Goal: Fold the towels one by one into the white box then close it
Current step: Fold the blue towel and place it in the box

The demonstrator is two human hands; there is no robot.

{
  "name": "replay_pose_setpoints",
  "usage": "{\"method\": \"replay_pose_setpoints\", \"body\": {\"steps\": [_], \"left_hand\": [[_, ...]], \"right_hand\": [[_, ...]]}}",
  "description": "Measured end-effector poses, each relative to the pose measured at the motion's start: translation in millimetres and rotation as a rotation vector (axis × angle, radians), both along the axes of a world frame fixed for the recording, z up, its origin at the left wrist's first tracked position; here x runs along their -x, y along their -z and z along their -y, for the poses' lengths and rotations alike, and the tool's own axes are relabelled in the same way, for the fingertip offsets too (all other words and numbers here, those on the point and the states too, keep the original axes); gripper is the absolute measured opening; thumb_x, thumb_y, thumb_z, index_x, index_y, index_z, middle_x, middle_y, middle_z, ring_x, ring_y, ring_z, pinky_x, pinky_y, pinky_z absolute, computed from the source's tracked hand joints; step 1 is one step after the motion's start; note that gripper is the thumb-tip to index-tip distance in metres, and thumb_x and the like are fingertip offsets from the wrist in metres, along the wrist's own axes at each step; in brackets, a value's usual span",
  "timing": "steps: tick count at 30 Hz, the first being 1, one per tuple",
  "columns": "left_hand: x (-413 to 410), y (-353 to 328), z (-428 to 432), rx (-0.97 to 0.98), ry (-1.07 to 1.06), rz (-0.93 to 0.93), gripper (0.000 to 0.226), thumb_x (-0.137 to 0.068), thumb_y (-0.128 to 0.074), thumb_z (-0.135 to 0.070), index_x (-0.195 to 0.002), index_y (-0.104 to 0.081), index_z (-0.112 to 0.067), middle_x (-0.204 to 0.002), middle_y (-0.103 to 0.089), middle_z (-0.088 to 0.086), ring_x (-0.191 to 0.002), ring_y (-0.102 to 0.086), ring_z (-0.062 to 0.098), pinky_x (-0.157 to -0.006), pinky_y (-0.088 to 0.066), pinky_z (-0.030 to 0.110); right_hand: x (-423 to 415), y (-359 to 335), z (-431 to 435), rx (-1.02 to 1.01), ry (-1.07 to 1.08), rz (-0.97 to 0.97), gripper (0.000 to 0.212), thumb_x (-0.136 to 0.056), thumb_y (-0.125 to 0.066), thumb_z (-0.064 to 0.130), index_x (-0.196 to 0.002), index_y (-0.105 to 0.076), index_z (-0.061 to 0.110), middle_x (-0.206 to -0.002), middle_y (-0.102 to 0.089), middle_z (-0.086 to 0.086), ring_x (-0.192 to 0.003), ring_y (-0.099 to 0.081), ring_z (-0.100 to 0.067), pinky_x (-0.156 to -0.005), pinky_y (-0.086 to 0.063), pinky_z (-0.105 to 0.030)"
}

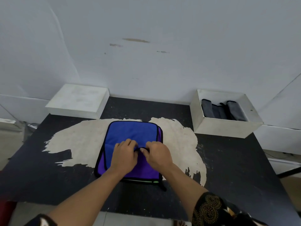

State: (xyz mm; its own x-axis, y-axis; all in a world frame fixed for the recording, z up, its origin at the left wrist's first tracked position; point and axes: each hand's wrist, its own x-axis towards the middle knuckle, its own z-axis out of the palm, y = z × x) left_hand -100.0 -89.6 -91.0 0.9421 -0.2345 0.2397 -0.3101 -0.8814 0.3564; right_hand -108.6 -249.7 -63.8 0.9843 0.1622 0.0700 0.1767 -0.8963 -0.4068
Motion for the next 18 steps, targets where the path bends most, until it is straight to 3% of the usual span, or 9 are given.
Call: {"method": "replay_pose_setpoints", "body": {"steps": [3, 7, 12, 15, 18], "left_hand": [[-10, -4, -10, -0.082, -0.109, -0.03, 0.018, -0.071, -0.068, -0.004, -0.079, -0.064, -0.02, -0.077, -0.063, -0.006, -0.068, -0.058, 0.017, -0.07, -0.041, 0.033], [-10, -1, -46, -0.225, -0.256, -0.135, 0.019, -0.065, -0.065, 0.0, -0.072, -0.065, -0.018, -0.068, -0.063, -0.003, -0.065, -0.054, 0.021, -0.063, -0.036, 0.033], [-3, 2, -79, -0.361, -0.351, -0.26, 0.025, -0.072, -0.059, -0.008, -0.088, -0.074, -0.021, -0.086, -0.065, -0.001, -0.077, -0.056, 0.021, -0.07, -0.039, 0.032], [0, 5, -89, -0.278, -0.381, -0.278, 0.029, -0.076, -0.064, -0.009, -0.102, -0.073, -0.02, -0.105, -0.06, 0.004, -0.086, -0.058, 0.023, -0.076, -0.048, 0.034], [4, 1, -89, -0.132, -0.464, -0.29, 0.027, -0.085, -0.062, -0.01, -0.111, -0.067, -0.015, -0.102, -0.043, 0.008, -0.077, -0.051, 0.022, -0.065, -0.049, 0.034]], "right_hand": [[-1, -3, 5, 0.005, 0.001, -0.001, 0.03, -0.095, -0.056, 0.041, -0.077, -0.049, 0.019, -0.07, -0.05, 0.003, -0.064, -0.046, -0.015, -0.058, -0.041, -0.032], [0, -1, 16, 0.055, 0.021, -0.026, 0.015, -0.095, -0.058, 0.029, -0.091, -0.06, 0.015, -0.085, -0.058, 0.001, -0.076, -0.05, -0.015, -0.065, -0.042, -0.028], [7, 10, 32, 0.139, 0.144, -0.113, 0.019, -0.091, -0.057, 0.009, -0.106, -0.068, 0.013, -0.099, -0.061, -0.002, -0.092, -0.053, -0.017, -0.073, -0.047, -0.025], [11, 12, 33, 0.124, 0.225, -0.154, 0.018, -0.09, -0.056, 0.012, -0.104, -0.068, 0.014, -0.099, -0.061, -0.002, -0.091, -0.052, -0.016, -0.072, -0.048, -0.025], [12, 15, 33, -0.015, 0.373, -0.18, 0.017, -0.086, -0.059, 0.013, -0.1, -0.068, 0.013, -0.095, -0.06, -0.001, -0.085, -0.054, -0.015, -0.069, -0.051, -0.026]]}}
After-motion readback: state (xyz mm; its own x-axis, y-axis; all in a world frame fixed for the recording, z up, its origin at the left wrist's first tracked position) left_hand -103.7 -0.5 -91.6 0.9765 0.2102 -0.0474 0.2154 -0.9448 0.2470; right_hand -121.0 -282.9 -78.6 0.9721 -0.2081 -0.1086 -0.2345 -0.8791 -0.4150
